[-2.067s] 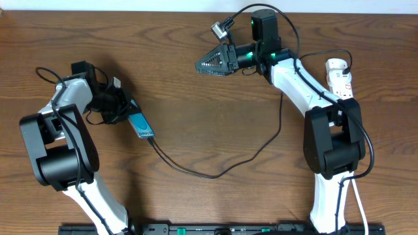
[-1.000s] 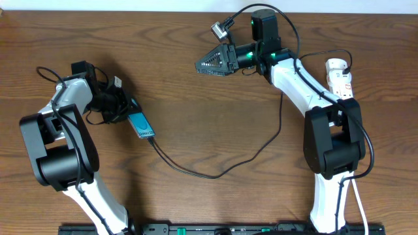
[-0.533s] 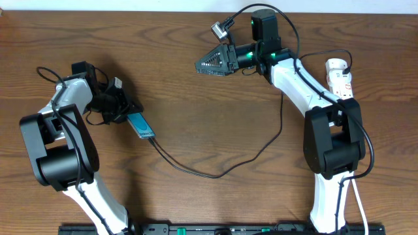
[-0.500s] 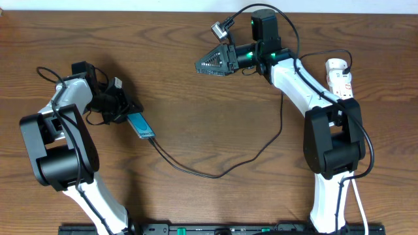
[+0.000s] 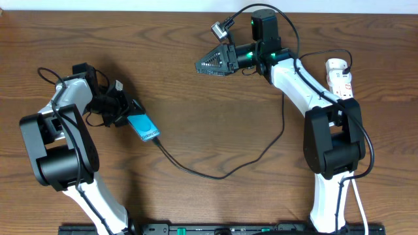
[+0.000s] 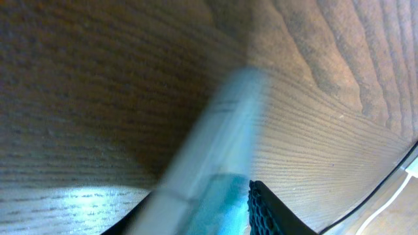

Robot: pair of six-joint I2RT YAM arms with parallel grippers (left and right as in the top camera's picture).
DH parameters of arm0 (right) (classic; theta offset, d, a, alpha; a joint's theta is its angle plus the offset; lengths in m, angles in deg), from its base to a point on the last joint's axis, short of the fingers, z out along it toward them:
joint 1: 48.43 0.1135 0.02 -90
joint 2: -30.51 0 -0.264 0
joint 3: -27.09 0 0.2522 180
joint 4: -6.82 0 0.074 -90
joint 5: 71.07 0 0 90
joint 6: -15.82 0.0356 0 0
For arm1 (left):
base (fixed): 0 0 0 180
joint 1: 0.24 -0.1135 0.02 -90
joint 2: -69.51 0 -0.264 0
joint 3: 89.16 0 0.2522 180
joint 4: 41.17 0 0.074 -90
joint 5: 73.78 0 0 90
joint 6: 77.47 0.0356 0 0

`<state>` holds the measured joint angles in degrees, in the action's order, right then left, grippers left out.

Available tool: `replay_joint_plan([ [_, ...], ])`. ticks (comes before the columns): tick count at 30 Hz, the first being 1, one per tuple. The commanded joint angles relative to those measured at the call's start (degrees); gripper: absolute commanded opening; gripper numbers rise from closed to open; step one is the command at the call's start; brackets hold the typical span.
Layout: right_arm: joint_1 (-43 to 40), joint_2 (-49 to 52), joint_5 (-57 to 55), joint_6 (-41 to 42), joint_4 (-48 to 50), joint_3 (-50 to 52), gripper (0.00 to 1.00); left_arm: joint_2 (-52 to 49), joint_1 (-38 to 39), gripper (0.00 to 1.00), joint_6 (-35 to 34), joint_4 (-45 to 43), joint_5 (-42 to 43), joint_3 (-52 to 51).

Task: Plug charger to phone and switch on socket
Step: 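Lay the phone flat on the table and open the left gripper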

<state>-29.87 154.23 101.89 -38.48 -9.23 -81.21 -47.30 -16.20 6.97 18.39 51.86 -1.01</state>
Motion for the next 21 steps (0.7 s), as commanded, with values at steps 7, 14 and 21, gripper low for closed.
replay_joint_plan([
  [7, -0.1, 0.0, 1.2, -1.1, 0.0, -0.9, 0.99, -0.4, 0.1, 0.39, 0.8, 1.1, -0.3, 0.4],
  [14, -0.1, 0.0, 1.2, -1.1, 0.0, -0.9, 0.99, -0.4, 0.1, 0.40, 0.8, 1.5, -0.3, 0.4],
  [21, -0.1, 0.0, 1.2, -1.1, 0.0, -0.9, 0.99, -0.4, 0.1, 0.40, 0.8, 1.5, -0.3, 0.4],
])
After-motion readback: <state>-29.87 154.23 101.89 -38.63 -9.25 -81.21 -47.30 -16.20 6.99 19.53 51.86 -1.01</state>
